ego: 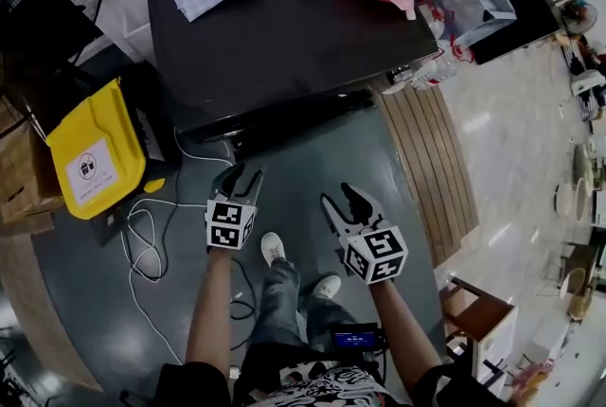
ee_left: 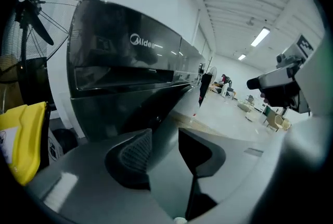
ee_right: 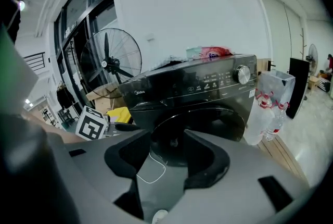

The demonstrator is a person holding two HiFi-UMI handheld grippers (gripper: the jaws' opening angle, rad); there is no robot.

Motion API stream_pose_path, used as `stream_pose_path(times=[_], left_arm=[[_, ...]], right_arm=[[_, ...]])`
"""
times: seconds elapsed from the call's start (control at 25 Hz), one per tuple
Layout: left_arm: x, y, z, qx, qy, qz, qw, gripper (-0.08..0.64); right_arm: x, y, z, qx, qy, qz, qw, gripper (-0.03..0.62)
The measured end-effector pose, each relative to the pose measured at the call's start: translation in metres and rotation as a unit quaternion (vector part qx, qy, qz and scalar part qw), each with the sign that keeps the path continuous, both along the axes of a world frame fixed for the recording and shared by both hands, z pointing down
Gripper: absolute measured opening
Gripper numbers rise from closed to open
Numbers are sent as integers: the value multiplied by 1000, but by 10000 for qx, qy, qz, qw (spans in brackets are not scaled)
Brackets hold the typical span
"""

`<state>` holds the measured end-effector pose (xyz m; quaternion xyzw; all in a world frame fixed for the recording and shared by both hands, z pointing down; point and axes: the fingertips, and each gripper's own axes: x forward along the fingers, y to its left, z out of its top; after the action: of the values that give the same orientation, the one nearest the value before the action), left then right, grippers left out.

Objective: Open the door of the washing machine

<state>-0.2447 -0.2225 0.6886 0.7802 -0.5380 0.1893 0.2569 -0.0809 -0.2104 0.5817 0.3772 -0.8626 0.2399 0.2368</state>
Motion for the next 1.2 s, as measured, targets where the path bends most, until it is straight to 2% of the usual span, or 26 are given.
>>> stream_pose_path(times=[0.16, 0.28, 0.44, 0.6, 0.88, 0.96, 1.08, 1.2], left_arm=[[-5, -28, 37, -124, -221, 93, 9996, 187], [-3, -42, 59, -269, -361, 327, 9984, 210], [5, -53, 67, -383, -502, 670, 9958, 152], [6, -51, 68, -413, -571, 914, 9933, 137], [4, -50, 71, -567, -797, 860, 9915, 126], [8, -48, 70, -625, -788, 968, 9902, 123], [22, -31, 70, -878, -720, 1406, 9835, 103], [41, -5, 71, -1041, -514, 1665, 9792, 95]], right_arm=[[4, -11, 16, -70, 5, 112, 9999, 201], [8, -9, 25, -170, 31, 126, 9998, 199], [13, -4, 35, -300, 89, 166, 9994, 196], [10, -1, 39, -386, 44, 163, 9991, 178], [8, 9, 43, -529, 16, 170, 9985, 157], [11, 10, 41, -551, 51, 202, 9983, 157], [16, 9, 40, -552, 100, 280, 9980, 156], [22, 7, 40, -553, 104, 414, 9976, 156]])
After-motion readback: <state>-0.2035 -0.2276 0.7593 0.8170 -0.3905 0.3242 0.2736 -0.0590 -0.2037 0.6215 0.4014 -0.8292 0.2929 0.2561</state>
